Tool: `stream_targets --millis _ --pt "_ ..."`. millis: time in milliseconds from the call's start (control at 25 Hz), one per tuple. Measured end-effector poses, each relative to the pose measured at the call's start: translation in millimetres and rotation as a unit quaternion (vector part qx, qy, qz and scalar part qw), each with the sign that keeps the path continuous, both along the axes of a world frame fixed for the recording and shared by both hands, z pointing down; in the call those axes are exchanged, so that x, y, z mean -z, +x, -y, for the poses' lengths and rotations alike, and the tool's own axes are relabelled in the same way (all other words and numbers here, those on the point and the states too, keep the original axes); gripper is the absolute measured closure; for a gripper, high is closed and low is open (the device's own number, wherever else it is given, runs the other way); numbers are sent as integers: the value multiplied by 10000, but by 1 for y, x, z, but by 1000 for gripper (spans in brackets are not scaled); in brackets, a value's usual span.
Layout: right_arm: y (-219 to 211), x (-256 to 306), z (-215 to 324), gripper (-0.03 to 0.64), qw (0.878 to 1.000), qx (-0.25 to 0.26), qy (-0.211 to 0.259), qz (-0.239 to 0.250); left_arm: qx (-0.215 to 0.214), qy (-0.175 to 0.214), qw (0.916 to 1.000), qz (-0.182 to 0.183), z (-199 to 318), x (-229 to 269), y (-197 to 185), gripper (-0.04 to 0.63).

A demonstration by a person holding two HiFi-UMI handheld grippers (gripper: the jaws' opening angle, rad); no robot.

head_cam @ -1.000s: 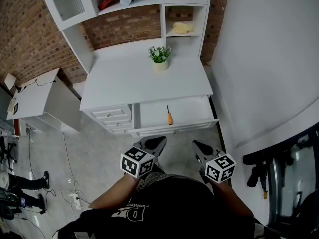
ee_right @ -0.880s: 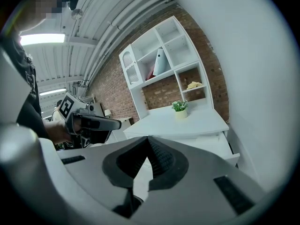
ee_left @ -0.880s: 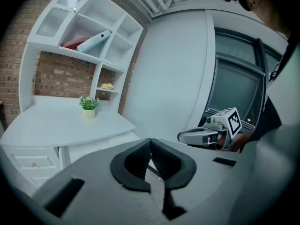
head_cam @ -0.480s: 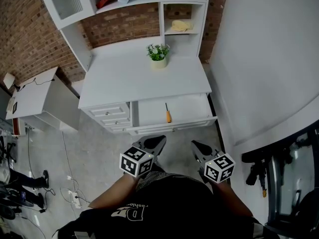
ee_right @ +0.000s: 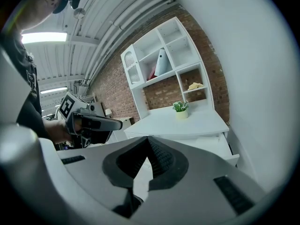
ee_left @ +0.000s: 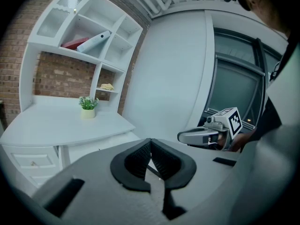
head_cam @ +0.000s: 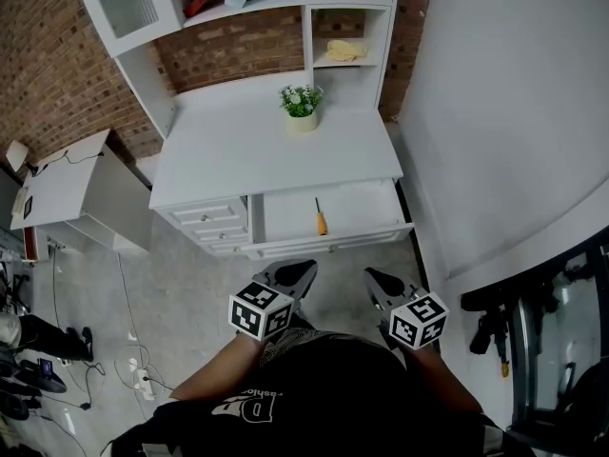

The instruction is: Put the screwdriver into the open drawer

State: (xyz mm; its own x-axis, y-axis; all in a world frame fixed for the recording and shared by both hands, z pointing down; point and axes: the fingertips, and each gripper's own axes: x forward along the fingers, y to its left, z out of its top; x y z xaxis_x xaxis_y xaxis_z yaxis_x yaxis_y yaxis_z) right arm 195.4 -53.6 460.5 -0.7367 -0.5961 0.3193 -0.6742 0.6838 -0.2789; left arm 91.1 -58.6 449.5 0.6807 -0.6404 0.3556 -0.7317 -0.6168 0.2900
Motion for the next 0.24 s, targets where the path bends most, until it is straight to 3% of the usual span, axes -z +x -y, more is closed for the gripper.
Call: stream_targets --millis 240 --pt "-3 -1 0 612 10000 11 -5 7 27 -3 10000 12 0 0 -4 578"
